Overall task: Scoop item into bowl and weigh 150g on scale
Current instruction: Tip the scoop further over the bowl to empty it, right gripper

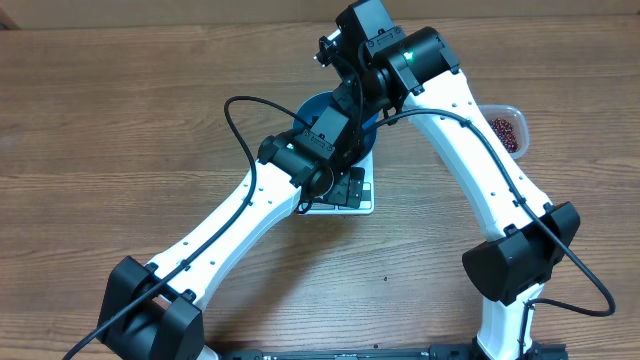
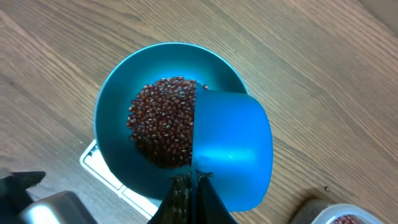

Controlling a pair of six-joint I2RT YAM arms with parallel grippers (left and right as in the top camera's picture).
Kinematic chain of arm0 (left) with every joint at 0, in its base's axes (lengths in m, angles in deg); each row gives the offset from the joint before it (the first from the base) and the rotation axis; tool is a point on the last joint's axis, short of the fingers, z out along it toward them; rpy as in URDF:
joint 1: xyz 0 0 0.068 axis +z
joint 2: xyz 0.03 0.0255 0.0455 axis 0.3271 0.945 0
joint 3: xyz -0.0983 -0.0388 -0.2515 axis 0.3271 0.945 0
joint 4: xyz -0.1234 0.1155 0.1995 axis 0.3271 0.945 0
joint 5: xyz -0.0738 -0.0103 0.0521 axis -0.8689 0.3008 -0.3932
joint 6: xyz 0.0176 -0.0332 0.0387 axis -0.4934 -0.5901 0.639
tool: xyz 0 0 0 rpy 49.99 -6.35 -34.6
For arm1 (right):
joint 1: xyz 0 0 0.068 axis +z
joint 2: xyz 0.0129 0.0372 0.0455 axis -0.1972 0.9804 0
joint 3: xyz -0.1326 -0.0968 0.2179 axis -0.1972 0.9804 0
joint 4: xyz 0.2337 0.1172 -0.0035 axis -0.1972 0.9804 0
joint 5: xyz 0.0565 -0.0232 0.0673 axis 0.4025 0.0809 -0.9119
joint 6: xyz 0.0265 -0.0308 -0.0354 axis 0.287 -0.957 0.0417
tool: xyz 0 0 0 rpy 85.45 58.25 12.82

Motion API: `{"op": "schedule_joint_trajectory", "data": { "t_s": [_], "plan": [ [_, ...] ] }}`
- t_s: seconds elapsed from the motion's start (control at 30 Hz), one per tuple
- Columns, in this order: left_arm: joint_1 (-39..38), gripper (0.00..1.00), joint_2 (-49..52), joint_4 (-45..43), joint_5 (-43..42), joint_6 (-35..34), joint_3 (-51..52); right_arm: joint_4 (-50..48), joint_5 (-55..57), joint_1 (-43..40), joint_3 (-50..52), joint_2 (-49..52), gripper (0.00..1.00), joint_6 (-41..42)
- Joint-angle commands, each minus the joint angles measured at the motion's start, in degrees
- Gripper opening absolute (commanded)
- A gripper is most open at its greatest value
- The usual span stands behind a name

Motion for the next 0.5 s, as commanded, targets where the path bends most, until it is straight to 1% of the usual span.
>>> {"op": "schedule_joint_trajectory", "data": {
  "t_s": [0.0,0.13,0.2,0.27,0.3,0.37,0.4,0.47],
  "plan": [
    [0.2,1.0,0.5,-0.1,-0.4,1.1,0.5,0.3,-1.1,-0.2,-2.1,-2.6,0.04,-0.7],
    [0.2,0.99,0.5,-0.1,-0.4,1.1,0.5,-1.7,3.8,-0.4,-2.1,-2.6,0.04,0.9],
    [0.2,0.99,0.5,-0.1,-0.4,1.1,0.5,-2.0,1.4,-0.3,-2.1,-2.6,0.04,1.3],
    [0.2,0.99,0.5,-0.1,-0.4,1.1,0.5,-0.6,-3.3,0.3,-2.1,-2.6,0.04,-1.8],
    [0.2,1.0,0.5,-0.1,-0.4,1.1,0.5,-0.1,-3.6,0.8,-2.1,-2.6,0.04,-2.8],
    [0.2,1.0,0.5,-0.1,-0.4,1.1,0.5,-0.2,-0.2,1.2,-2.1,-2.5,0.04,-2.6],
    [0.2,1.0,0.5,-0.1,-0.4,1.1,0.5,-0.7,2.3,1.2,-2.1,-2.5,0.04,-1.2],
    [0.2,1.0,0.5,-0.1,-0.4,1.1,0.5,-1.5,3.7,1.2,-2.1,-2.5,0.04,0.4]
  ]
}}
